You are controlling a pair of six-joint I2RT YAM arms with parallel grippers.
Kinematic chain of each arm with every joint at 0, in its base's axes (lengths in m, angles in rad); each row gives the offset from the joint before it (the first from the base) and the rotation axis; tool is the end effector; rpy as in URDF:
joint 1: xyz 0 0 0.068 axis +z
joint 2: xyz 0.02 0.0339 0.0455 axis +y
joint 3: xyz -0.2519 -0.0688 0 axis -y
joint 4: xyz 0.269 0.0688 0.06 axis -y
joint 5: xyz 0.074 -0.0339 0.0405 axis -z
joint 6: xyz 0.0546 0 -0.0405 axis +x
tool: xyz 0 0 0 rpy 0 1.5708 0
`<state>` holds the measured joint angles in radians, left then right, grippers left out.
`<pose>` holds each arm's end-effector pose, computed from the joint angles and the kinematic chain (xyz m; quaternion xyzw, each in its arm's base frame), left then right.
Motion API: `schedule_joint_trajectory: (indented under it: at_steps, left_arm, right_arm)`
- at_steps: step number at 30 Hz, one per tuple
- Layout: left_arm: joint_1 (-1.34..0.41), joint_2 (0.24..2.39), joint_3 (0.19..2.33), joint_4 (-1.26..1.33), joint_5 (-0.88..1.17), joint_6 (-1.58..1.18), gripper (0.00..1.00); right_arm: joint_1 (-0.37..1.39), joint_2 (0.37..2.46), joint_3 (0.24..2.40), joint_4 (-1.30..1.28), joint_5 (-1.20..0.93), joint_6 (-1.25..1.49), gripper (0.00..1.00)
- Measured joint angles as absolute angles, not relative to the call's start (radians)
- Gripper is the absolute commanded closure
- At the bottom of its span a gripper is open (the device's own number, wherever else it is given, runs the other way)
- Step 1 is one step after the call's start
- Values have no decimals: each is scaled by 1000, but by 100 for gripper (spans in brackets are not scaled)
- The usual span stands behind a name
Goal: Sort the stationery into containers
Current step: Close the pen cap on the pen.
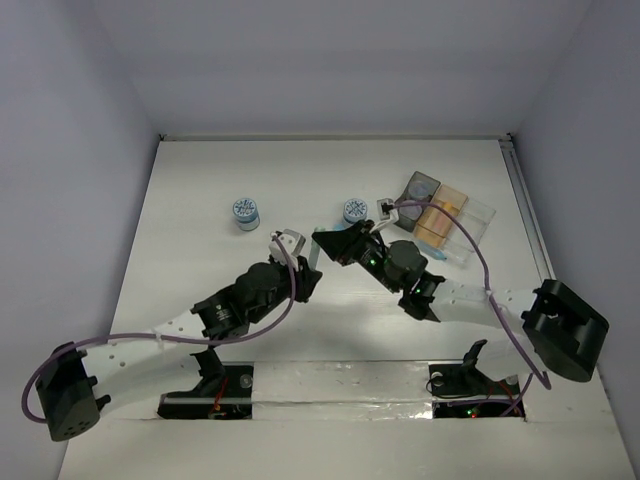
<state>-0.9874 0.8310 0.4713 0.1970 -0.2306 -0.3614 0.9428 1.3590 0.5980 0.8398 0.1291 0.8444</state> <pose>0.1473 -0.2006 0.2404 0.1623 0.7433 -0.3330 0.5570 0.2001 0.2637 0.2278 0.0140 0.6788 0.5437 0.4933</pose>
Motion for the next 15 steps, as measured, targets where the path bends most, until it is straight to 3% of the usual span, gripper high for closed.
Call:
schedule_joint_trajectory:
  at_steps: [2,5,6,8,15]
  left_arm:
    - [-979,859,485,207,-215,-366,98]
    - [-963,870,487,255,-207,-391,81]
    - [-958,867,486,275,-204,-400,70]
    - [-952,857,482,349,-198,-418,58]
    - [-940,775,369,490,-166,-481,37]
  right_arm:
    - [944,1341,625,775,160,827,100]
    - [945,1335,694,672,199,804,100]
    - [940,1335,719,641,199,801,100]
    - [918,1343,760,580,182,803,100]
    - [797,1471,936,427,140,814,100]
